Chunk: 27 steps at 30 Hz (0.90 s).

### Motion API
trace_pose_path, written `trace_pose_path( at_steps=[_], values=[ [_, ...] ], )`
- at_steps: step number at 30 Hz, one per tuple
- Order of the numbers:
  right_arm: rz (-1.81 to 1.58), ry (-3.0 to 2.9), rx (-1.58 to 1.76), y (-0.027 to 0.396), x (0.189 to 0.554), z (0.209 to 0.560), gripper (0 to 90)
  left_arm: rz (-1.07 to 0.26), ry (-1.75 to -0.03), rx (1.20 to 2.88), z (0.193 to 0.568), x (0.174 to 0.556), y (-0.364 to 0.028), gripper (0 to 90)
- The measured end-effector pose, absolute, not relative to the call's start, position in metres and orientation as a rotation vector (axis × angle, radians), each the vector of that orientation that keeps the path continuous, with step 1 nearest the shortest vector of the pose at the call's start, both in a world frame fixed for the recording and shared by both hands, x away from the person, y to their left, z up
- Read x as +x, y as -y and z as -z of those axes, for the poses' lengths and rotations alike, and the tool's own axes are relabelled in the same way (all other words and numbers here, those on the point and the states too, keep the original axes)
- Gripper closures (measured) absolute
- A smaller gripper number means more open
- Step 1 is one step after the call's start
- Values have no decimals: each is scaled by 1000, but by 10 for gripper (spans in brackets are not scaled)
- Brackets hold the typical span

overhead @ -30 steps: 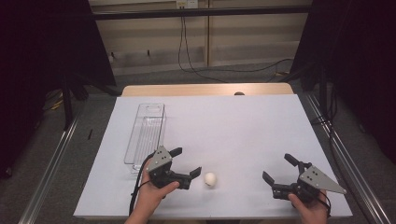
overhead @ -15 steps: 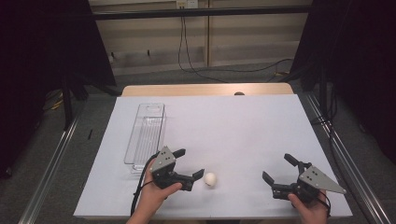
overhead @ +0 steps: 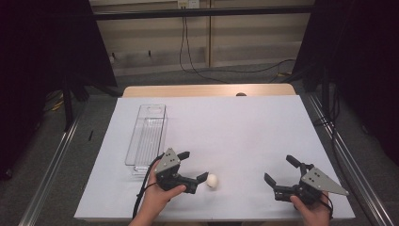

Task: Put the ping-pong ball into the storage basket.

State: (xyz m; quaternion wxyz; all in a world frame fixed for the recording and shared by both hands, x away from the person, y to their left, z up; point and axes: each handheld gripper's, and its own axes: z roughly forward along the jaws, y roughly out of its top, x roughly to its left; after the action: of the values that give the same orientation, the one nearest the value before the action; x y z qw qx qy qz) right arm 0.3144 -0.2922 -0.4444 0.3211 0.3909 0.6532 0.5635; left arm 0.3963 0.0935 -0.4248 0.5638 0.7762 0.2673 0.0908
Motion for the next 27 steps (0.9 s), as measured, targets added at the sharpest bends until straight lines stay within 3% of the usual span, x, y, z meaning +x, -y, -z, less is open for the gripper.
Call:
trace_pose_path(
  at_steps=[27],
  values=[
    [-1482,-1717,1027,292,314,444,10,-186,-621,1881,430,396,-82,17]
  ],
)
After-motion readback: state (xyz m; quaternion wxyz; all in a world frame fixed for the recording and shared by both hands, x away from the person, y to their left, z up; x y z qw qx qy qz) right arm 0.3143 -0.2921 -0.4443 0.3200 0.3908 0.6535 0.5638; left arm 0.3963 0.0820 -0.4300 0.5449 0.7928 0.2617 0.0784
